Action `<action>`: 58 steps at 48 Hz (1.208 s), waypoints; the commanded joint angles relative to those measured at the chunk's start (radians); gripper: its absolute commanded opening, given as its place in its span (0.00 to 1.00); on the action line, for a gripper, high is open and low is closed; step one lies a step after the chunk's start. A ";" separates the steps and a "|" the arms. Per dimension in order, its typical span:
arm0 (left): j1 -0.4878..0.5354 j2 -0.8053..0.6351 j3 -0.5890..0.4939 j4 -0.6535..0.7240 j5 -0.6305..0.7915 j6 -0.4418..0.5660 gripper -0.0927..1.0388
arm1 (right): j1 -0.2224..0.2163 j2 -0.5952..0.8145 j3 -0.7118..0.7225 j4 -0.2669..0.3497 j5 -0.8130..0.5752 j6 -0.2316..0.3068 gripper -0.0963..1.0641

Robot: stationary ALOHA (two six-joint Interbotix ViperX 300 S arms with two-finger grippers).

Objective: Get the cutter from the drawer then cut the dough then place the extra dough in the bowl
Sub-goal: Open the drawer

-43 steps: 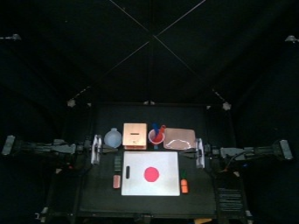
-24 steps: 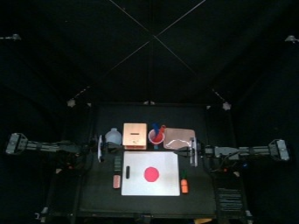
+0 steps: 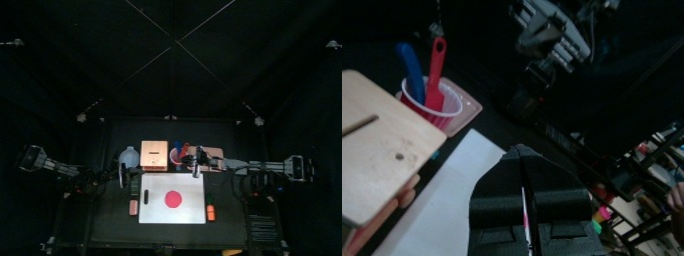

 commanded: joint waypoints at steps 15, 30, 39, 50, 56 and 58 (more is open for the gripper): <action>-0.003 0.348 -0.184 -0.026 -0.014 -0.166 0.16 | -0.009 0.279 -0.379 -0.011 0.281 -0.006 0.11; 0.003 0.365 -0.178 -0.086 -0.014 -0.176 0.20 | -0.015 0.414 -0.591 0.006 0.574 -0.069 0.11; 0.008 0.379 -0.163 -0.216 -0.015 -0.176 0.35 | -0.025 0.459 -0.624 0.057 0.612 -0.107 0.11; 0.009 0.394 -0.164 -0.334 -0.009 -0.173 0.53 | -0.034 0.469 -0.614 0.095 0.618 -0.144 0.11; 0.009 0.396 -0.166 -0.347 -0.009 -0.175 0.63 | -0.034 0.469 -0.604 0.097 0.627 -0.144 0.11; 0.012 0.394 -0.166 -0.348 -0.009 -0.176 0.66 | -0.035 0.469 -0.600 0.097 0.629 -0.144 0.11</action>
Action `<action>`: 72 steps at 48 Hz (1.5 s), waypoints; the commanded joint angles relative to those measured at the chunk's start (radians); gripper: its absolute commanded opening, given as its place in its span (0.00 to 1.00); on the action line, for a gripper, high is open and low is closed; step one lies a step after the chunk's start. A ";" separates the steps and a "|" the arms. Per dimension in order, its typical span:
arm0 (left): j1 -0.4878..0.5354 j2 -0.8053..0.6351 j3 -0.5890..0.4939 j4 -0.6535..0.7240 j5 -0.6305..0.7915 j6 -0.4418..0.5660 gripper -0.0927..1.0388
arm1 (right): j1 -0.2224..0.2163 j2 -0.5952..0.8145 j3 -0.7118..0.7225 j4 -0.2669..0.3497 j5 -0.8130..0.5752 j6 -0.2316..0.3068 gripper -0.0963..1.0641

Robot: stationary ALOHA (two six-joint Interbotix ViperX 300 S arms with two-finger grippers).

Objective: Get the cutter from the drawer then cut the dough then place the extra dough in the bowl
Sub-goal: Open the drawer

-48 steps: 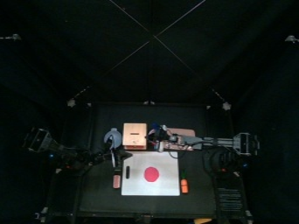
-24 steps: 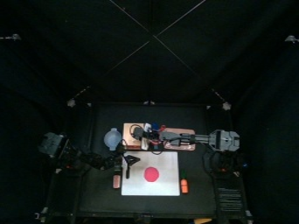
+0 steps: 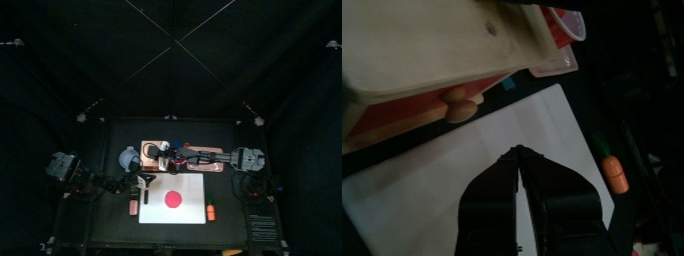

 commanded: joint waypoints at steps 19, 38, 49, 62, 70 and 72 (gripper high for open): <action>0.048 -0.003 -0.017 -0.080 -0.003 -0.002 0.79 | 0.002 -0.018 0.025 0.006 0.003 0.000 0.11; 0.078 0.029 -0.031 -0.118 0.017 -0.003 0.79 | 0.009 -0.017 0.038 0.008 0.003 0.002 0.11; 0.089 0.032 -0.044 -0.117 0.015 0.005 0.80 | 0.011 -0.015 0.051 0.021 -0.002 0.002 0.11; 0.117 0.049 -0.057 -0.118 0.014 0.003 0.80 | 0.011 -0.012 0.052 0.021 -0.006 0.002 0.11; 0.126 0.074 -0.072 -0.138 0.018 0.000 0.79 | 0.011 -0.009 0.054 0.021 -0.008 0.006 0.11; 0.126 0.077 -0.077 -0.149 0.017 0.002 0.79 | 0.011 -0.009 0.055 0.023 -0.008 0.006 0.11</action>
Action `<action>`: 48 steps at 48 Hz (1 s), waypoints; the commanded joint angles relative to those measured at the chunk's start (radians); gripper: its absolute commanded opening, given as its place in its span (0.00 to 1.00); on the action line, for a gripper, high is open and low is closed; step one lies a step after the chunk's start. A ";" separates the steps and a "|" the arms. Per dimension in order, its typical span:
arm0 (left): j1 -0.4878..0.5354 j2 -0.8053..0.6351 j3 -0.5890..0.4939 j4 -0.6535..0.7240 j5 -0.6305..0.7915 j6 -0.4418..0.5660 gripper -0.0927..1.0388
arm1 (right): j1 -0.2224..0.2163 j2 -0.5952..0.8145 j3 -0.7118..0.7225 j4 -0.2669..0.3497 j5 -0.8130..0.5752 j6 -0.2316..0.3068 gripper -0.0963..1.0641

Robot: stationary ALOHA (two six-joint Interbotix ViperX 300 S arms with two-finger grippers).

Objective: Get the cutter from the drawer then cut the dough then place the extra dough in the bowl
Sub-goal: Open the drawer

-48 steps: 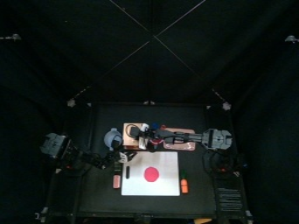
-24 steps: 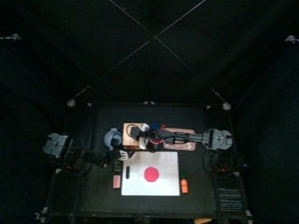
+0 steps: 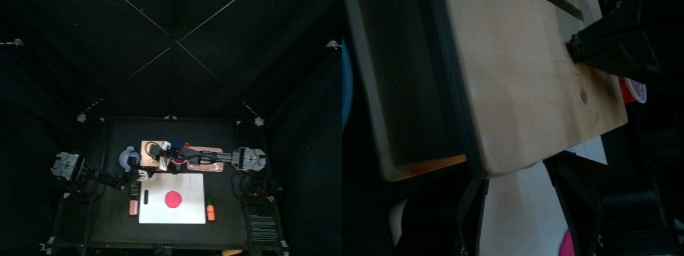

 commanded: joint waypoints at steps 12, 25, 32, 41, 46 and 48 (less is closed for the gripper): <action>0.006 0.002 -0.021 -0.037 -0.005 0.003 0.77 | 0.002 -0.005 0.006 0.012 0.003 0.005 0.11; 0.003 0.002 -0.020 -0.037 -0.003 0.005 0.70 | 0.002 -0.002 0.008 0.012 0.003 0.006 0.11; 0.003 0.002 -0.018 -0.037 -0.003 0.005 0.64 | 0.002 0.002 0.008 0.012 0.003 0.008 0.11; 0.000 0.003 -0.018 -0.037 -0.002 0.005 0.54 | 0.002 0.006 0.008 0.012 0.003 0.009 0.11; -0.009 0.002 -0.015 -0.037 0.006 0.005 0.52 | 0.002 0.008 0.008 0.014 0.002 0.009 0.11; -0.011 0.002 -0.014 -0.037 0.008 0.005 0.52 | 0.000 0.006 0.006 0.014 0.003 0.009 0.11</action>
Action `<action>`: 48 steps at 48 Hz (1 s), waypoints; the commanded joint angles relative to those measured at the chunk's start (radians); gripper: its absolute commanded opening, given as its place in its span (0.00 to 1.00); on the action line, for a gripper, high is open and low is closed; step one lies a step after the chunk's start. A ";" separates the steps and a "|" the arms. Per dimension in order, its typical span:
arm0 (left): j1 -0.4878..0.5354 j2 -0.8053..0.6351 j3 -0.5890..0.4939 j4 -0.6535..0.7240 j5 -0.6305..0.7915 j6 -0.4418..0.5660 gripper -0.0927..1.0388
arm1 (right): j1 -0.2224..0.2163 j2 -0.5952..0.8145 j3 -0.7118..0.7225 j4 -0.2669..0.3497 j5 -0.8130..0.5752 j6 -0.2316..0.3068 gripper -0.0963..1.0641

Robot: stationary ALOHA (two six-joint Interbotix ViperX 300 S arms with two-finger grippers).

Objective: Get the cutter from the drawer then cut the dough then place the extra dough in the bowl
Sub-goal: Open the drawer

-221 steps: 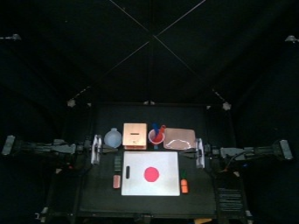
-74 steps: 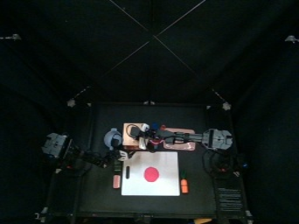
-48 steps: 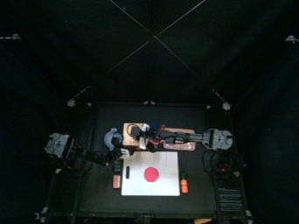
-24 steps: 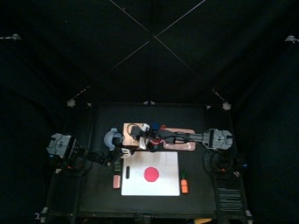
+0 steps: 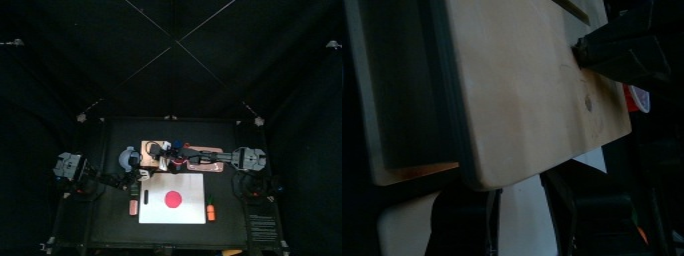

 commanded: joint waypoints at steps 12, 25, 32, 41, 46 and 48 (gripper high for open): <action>-0.026 -0.006 0.006 -0.005 0.023 0.003 0.52 | -0.005 0.006 0.000 0.002 0.006 0.003 0.11; -0.057 -0.008 0.006 -0.006 0.023 0.002 0.52 | -0.008 0.011 0.000 0.002 0.006 0.006 0.11; -0.069 -0.011 0.008 -0.005 0.023 0.002 0.52 | -0.009 0.012 0.000 0.002 0.006 0.006 0.11; -0.087 -0.014 0.008 -0.003 0.025 0.003 0.52 | -0.009 0.012 0.000 0.002 0.005 0.008 0.11; -0.103 -0.018 0.008 -0.005 0.037 0.003 0.52 | -0.009 0.014 0.000 0.003 0.006 0.008 0.11; -0.109 -0.020 0.008 -0.006 0.043 0.003 0.52 | -0.009 0.014 0.002 0.002 0.006 0.008 0.11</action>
